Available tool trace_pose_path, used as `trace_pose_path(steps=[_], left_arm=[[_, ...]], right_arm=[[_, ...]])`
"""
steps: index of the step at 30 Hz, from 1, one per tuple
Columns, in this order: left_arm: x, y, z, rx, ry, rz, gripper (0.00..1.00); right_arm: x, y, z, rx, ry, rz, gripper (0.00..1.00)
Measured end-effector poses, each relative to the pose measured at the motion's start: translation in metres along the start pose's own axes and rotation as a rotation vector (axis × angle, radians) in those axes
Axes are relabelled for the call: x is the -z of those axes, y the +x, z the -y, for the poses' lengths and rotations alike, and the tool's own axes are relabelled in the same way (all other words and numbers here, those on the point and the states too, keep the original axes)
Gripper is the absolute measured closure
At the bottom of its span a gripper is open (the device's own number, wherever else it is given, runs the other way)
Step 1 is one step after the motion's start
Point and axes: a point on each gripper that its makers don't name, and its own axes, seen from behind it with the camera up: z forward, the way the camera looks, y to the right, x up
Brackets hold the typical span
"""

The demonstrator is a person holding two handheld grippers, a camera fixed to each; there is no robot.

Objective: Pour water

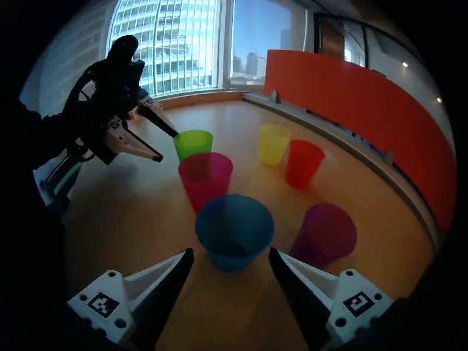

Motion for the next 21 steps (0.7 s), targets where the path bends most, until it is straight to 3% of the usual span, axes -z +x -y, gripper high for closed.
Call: trace_pose_path(steps=[8, 21], left_arm=[[0.016, -0.002, -0.003, 0.042, 0.039, -0.034, 0.04], [0.042, 0.004, 0.004, 0.081, 0.12, -0.102, 0.04]], right_arm=[[0.028, -0.008, -0.002, -0.04, -0.047, -0.027, 0.0], [0.065, -0.021, -0.007, -0.082, -0.129, -0.059, 0.0]])
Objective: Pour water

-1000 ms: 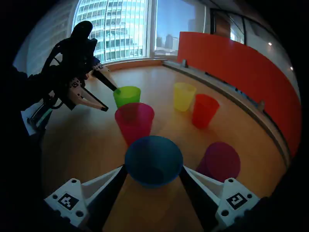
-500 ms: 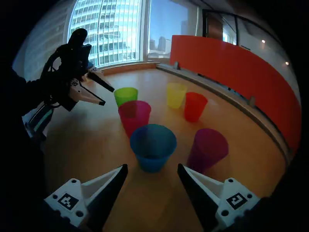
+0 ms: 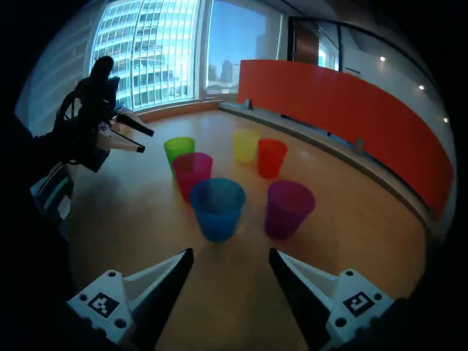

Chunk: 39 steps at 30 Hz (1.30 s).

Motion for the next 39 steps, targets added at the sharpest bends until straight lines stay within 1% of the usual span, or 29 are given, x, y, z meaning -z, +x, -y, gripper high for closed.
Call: trace_pose_path(steps=[5, 8, 12, 15, 21, 29, 32, 39], left_arm=[[0.009, 0.005, 0.005, 0.007, 0.052, -0.044, 0.04], [0.014, 0.01, 0.008, 0.016, 0.077, -0.082, 0.04], [0.018, 0.013, 0.013, 0.042, 0.108, -0.12, 0.04], [0.021, 0.018, 0.018, 0.064, 0.131, -0.154, 0.04], [0.029, 0.03, 0.029, 0.1, 0.178, -0.217, 0.04], [0.04, 0.05, 0.041, 0.115, 0.248, -0.305, 0.04], [0.042, 0.054, 0.043, 0.131, 0.266, -0.335, 0.04], [0.043, 0.055, 0.047, 0.162, 0.296, -0.375, 0.04]], right_arm=[[0.009, 0.003, -0.005, -0.039, -0.035, -0.038, 0.0], [0.014, 0.006, -0.011, -0.065, -0.064, -0.062, 0.0], [0.023, 0.011, -0.019, -0.098, -0.113, -0.096, 0.0], [0.029, 0.013, -0.023, -0.108, -0.146, -0.118, 0.0], [0.038, 0.022, -0.037, -0.121, -0.23, -0.166, 0.0], [0.053, 0.041, -0.065, -0.181, -0.366, -0.272, 0.0], [0.057, 0.045, -0.073, -0.193, -0.414, -0.298, 0.0], [0.066, 0.054, -0.088, -0.213, -0.509, -0.374, 0.0]])
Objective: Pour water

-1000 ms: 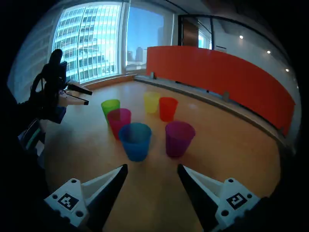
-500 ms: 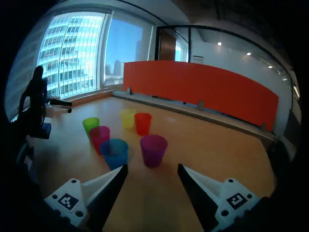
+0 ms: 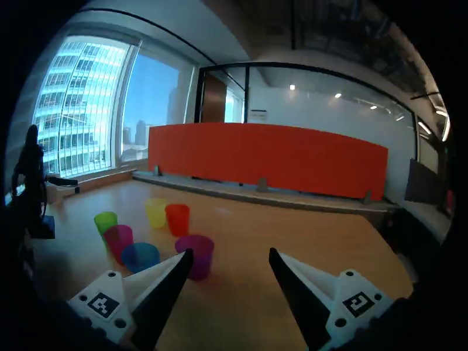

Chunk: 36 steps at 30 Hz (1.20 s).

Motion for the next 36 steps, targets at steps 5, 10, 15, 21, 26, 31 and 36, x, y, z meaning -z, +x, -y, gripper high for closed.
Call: trace_pose_path(steps=[5, 10, 15, 21, 26, 31, 36], left_arm=[[-0.001, 0.004, 0.0, 0.013, 0.011, -0.035, 0.04], [-0.001, 0.012, 0.0, 0.032, 0.023, -0.07, 0.04], [0.0, 0.02, 0.002, 0.046, 0.044, -0.103, 0.04], [-0.003, 0.03, 0.002, 0.072, 0.054, -0.128, 0.04], [-0.007, 0.039, 0.003, 0.076, 0.06, -0.151, 0.04], [-0.01, 0.04, 0.004, 0.074, 0.079, -0.163, 0.04], [-0.013, 0.037, 0.004, 0.082, 0.088, -0.169, 0.04]], right_arm=[[-0.002, 0.009, -0.005, -0.026, -0.048, -0.055, 0.0], [-0.004, 0.016, -0.013, -0.066, -0.106, -0.106, 0.0], [-0.004, 0.019, -0.024, -0.097, -0.168, -0.135, 0.0], [-0.001, 0.025, -0.036, -0.1, -0.23, -0.163, 0.0], [0.0, 0.029, -0.041, -0.063, -0.272, -0.175, 0.0], [-0.001, 0.028, -0.043, -0.035, -0.302, -0.179, 0.0], [-0.001, 0.028, -0.044, -0.027, -0.313, -0.181, 0.0]])
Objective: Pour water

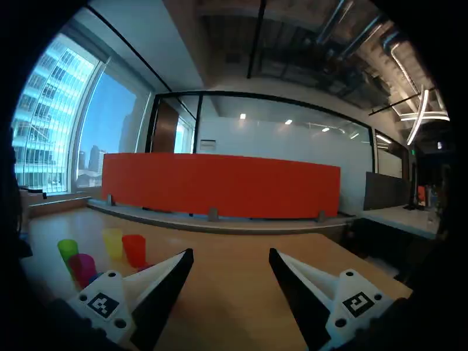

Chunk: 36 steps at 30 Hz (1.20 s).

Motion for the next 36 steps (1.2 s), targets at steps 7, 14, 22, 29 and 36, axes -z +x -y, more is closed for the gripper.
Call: trace_pose_path(steps=[7, 14, 22, 29, 36], left_arm=[[-0.001, -0.007, 0.004, -0.006, 0.016, -0.004, 0.04], [-0.002, -0.016, 0.012, -0.01, 0.047, -0.006, 0.04], [-0.001, -0.027, 0.021, -0.024, 0.078, -0.001, 0.04], [-0.001, -0.033, 0.022, -0.063, 0.092, -0.004, 0.04], [-0.001, -0.037, 0.026, -0.054, 0.102, -0.02, 0.04]], right_arm=[[0.001, 0.002, -0.005, -0.015, -0.011, 0.003, 0.0], [0.005, 0.005, -0.006, -0.051, -0.004, 0.0, 0.0], [0.009, 0.011, -0.006, -0.09, 0.007, -0.008, 0.0], [0.008, 0.013, 0.0, -0.087, 0.023, -0.007, 0.01], [0.007, 0.016, 0.004, -0.076, 0.031, -0.003, 0.01]])
